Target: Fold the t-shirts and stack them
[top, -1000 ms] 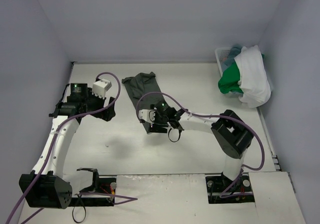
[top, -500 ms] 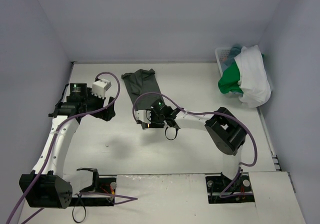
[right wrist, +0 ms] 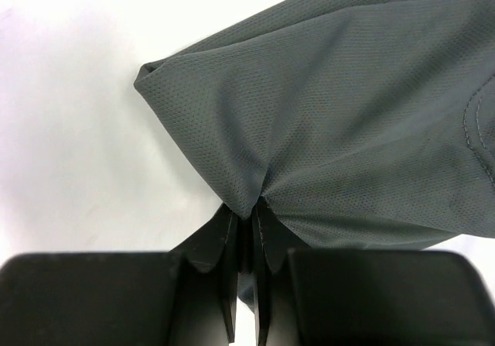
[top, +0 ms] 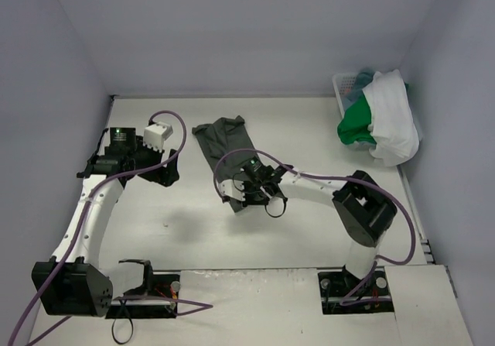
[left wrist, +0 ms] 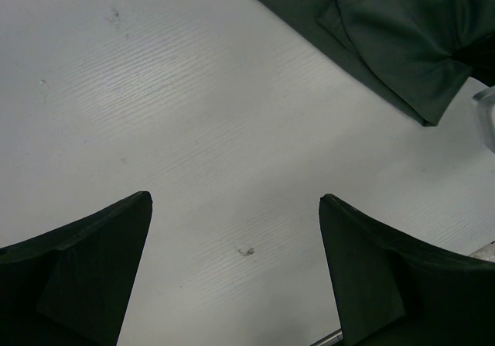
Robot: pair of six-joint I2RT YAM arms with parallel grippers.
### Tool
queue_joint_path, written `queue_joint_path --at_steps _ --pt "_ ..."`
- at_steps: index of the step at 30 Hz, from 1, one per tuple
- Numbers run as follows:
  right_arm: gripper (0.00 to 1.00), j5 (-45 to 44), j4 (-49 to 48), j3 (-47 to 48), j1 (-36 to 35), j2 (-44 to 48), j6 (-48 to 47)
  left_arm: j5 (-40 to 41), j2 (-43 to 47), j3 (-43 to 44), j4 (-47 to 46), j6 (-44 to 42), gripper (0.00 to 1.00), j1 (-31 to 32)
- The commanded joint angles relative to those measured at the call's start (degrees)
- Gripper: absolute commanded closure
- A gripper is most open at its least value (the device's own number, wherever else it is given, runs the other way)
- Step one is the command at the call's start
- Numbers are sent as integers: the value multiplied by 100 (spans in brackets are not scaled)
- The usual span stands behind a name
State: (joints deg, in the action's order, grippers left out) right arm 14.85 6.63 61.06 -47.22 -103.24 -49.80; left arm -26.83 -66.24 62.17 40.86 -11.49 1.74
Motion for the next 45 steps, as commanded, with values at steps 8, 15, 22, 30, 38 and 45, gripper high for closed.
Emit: queue_joint_path --at_steps 8,15,22,30,38,45 --pt "100 492 1876 -164 -261 1764 -179 -156 23 392 -70 32 17 -33" --pt "100 378 1991 -287 -665 2625 -135 -392 -398 594 -104 15 17 -16" --pt "100 580 1956 -296 -657 2247 -126 -578 -2892 2596 -256 15 32 1099" --pt "100 615 1938 -217 -551 2203 -100 -990 -5091 4470 431 358 100 1522" --pt "100 615 1930 -173 -420 2133 -109 -1386 -5339 4085 309 551 100 1628" --pt "100 659 1842 335 -156 1764 -100 -1501 -5198 3671 177 621 100 1689"
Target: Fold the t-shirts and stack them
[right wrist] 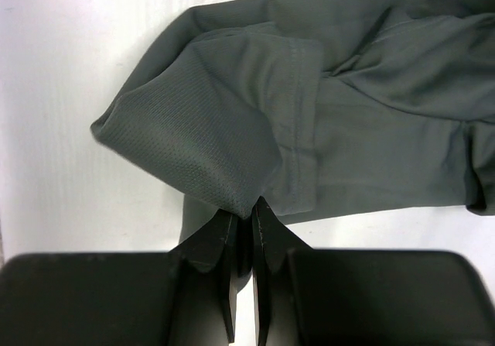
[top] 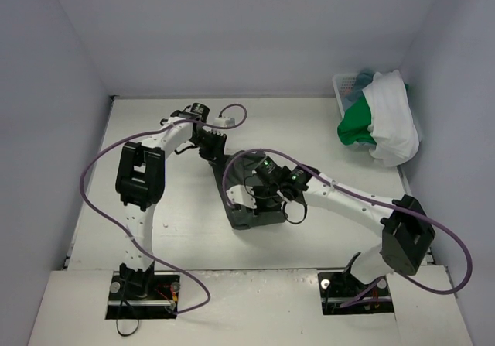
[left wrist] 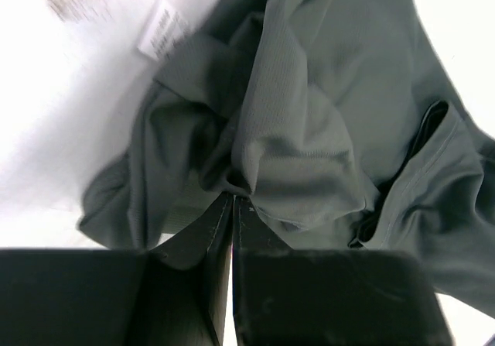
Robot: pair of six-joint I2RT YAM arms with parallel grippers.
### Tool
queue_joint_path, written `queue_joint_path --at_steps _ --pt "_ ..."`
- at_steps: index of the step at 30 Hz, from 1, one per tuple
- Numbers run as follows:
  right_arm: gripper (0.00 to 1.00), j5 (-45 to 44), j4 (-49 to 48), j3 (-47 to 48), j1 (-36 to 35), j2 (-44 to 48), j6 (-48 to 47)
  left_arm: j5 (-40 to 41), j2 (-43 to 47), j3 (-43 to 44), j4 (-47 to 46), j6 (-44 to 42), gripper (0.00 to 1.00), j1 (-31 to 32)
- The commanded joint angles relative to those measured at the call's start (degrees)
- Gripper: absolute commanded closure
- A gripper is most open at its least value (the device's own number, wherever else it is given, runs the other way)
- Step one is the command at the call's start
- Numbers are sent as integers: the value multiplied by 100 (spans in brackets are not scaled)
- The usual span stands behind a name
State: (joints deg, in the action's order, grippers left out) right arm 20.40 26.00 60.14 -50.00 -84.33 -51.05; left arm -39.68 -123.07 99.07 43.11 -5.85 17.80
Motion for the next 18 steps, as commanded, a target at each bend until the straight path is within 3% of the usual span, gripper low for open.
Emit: queue_joint_path --at_steps 1,18 --pt "100 156 -130 489 191 -162 25 -172 477 -54 -66 49 100 100" --pt "100 315 -218 1685 693 -1120 -160 -163 72 -98 -49 -39 100 460"
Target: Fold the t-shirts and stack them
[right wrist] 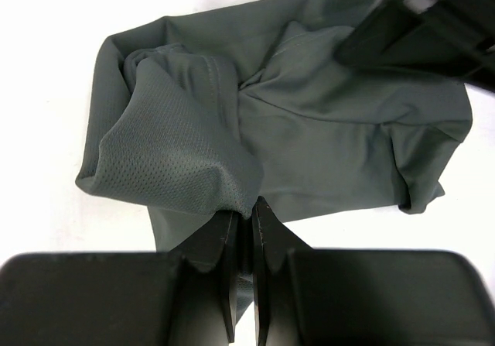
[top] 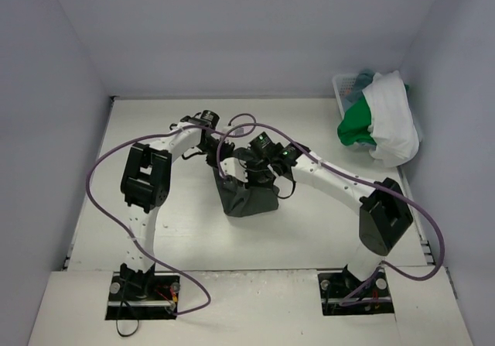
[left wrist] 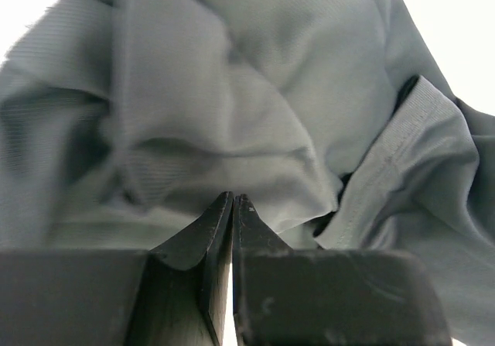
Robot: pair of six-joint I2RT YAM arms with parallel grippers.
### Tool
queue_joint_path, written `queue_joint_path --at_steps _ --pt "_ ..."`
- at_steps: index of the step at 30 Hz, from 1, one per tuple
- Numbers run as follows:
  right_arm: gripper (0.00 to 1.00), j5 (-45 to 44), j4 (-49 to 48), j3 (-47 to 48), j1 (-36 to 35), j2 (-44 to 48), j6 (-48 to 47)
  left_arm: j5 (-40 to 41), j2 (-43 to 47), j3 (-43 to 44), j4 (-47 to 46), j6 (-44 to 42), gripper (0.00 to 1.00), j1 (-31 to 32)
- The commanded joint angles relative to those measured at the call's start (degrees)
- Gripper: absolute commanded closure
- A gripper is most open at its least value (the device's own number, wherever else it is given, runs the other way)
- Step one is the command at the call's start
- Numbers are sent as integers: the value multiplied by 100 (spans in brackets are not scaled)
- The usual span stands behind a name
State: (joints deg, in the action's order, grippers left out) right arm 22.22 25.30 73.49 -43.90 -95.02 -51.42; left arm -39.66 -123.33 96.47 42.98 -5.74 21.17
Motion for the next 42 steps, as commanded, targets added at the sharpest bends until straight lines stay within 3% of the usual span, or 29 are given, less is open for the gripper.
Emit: queue_joint_path --at_steps 1,20,33,42 --pt "100 142 -148 393 109 -130 -149 -182 64 188 -18 -42 100 142" --pt "100 90 -122 939 373 -192 -237 -226 -341 259 132 -129 100 598" --pt "100 116 -122 1536 549 -737 -334 -876 -130 -14 298 -252 100 1240" --pt "100 204 -113 1326 523 -886 -395 -262 37 495 527 -218 100 961"
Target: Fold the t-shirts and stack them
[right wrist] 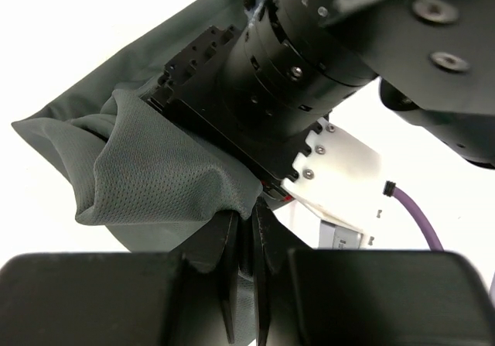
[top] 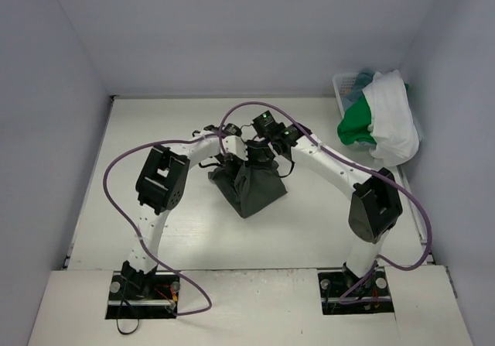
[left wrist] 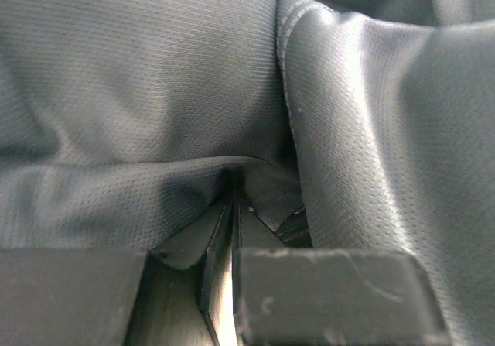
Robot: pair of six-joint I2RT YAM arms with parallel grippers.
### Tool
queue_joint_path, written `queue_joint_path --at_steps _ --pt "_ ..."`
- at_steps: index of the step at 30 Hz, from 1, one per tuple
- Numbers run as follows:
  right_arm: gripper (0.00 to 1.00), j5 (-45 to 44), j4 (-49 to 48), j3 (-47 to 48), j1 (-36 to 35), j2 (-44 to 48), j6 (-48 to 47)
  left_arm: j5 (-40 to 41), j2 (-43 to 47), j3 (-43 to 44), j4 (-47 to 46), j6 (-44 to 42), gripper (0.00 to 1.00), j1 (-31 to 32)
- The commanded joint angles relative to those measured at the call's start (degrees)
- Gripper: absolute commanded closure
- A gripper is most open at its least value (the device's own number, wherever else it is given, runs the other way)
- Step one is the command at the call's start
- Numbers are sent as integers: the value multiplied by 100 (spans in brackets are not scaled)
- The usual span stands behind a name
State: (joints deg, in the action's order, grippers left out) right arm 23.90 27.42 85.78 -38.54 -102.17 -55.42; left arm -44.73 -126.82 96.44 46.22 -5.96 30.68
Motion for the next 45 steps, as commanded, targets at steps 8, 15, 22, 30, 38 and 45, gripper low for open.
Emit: queue_joint_path --at_steps 8,15,22,30,38,45 --pt "100 36 -325 18 -92 -128 40 185 869 1359 221 226 100 -1010" --pt "100 -61 -334 44 -188 -163 40 96 1239 1386 116 341 84 -1661" --pt "100 -149 -369 562 -241 -575 110 -36 1397 579 -201 262 84 -2189" --pt "100 -166 -369 1458 -268 -1393 84 -106 1520 217 -376 227 85 -2285" --pt "100 -202 -439 1960 -224 -2157 93 -229 1582 15 -482 253 85 -2294" --pt "88 -473 -1045 2022 -136 -2693 531 -282 1740 -161 -517 226 86 -2320"
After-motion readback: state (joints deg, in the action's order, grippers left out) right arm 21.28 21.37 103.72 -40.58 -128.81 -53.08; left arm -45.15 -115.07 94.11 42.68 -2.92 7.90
